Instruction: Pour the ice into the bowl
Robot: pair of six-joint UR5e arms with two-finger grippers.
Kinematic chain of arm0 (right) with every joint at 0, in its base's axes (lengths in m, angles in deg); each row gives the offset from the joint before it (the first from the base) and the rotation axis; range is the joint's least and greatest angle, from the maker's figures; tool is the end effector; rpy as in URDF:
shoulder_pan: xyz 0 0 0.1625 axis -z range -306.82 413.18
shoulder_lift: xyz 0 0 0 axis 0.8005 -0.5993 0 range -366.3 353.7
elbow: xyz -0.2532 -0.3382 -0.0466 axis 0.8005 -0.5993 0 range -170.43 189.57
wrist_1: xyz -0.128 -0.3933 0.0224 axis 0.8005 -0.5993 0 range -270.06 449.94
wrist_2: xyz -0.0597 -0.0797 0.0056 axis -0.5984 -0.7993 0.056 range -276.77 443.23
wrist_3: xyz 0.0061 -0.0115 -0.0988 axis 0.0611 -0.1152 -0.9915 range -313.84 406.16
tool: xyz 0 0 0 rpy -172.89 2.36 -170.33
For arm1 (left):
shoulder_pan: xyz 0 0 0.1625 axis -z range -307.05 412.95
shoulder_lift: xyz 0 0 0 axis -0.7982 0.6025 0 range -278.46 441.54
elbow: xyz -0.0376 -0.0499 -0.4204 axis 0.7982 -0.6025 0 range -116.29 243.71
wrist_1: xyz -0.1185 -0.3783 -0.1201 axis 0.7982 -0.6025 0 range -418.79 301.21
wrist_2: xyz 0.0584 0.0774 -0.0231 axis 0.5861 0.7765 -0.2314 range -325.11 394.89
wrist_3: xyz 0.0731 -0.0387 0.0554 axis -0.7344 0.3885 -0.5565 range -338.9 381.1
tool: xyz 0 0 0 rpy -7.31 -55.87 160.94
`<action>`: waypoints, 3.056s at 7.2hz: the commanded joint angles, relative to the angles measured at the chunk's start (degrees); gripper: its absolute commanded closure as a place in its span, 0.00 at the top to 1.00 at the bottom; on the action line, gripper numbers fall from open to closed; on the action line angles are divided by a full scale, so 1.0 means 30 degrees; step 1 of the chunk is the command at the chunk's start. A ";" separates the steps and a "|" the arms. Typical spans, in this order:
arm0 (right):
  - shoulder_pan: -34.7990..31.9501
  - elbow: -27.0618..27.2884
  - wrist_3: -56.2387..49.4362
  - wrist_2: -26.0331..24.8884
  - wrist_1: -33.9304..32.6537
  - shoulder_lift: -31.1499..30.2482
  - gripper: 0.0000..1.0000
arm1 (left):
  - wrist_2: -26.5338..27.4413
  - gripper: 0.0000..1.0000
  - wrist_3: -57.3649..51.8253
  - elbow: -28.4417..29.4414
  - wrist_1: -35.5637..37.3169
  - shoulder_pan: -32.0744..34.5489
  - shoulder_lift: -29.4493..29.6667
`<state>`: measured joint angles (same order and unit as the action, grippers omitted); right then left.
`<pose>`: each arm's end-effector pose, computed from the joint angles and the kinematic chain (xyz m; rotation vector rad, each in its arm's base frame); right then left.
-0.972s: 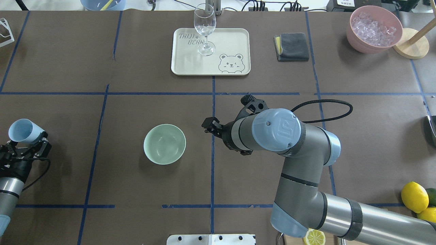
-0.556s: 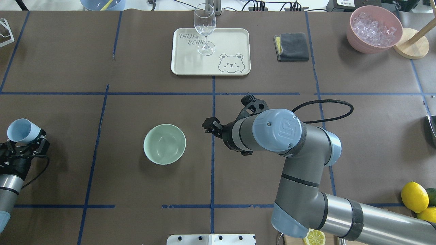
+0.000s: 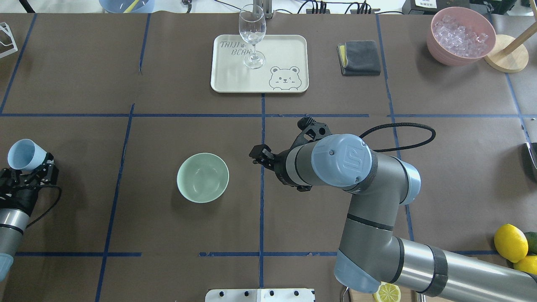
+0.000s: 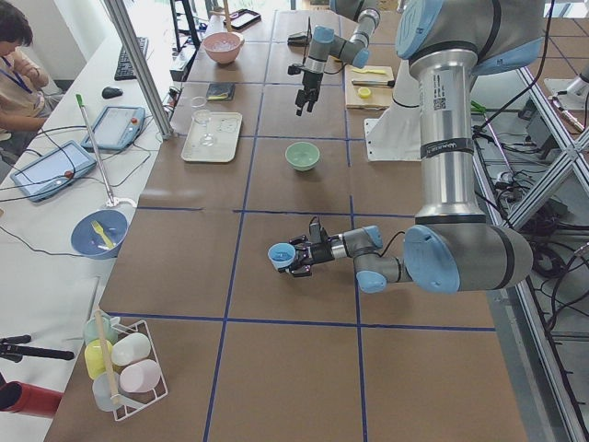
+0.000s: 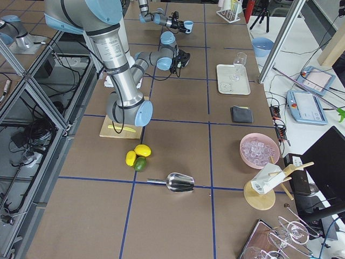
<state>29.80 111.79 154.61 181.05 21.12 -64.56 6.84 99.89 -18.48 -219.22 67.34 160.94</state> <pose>-0.5376 -0.3627 0.2028 -0.0738 -1.1569 0.5706 0.3248 -0.3117 0.6544 1.1617 0.5742 -0.5368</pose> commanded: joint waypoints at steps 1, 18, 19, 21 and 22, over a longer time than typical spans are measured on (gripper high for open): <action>0.0000 -0.0001 0.0000 0.0000 0.0000 0.0025 1.00 | -0.2090 0.00 -0.7529 -0.1189 -0.3896 0.0799 0.2410; -0.3482 0.0497 -0.2637 0.1781 0.0029 -0.2700 1.00 | 0.0618 0.00 -3.4086 -0.8052 1.6522 -0.2627 0.7780; -0.3631 0.0497 -0.2637 0.1816 0.0029 -0.2584 1.00 | 0.1898 0.00 -3.4115 -0.7878 1.6938 -0.2888 0.7753; -0.3633 0.0439 -0.2608 0.1788 0.0029 -0.2437 1.00 | 0.3975 0.00 -3.4087 -0.7645 1.8138 -0.3007 0.7608; -0.3633 0.0439 -0.2578 0.1816 0.0029 -0.2436 1.00 | 0.4339 0.00 -3.4115 -0.7700 1.8143 -0.3066 0.7664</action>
<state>18.94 113.16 146.78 186.42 21.21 -72.00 17.19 -2.41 -41.71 -165.62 58.37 183.96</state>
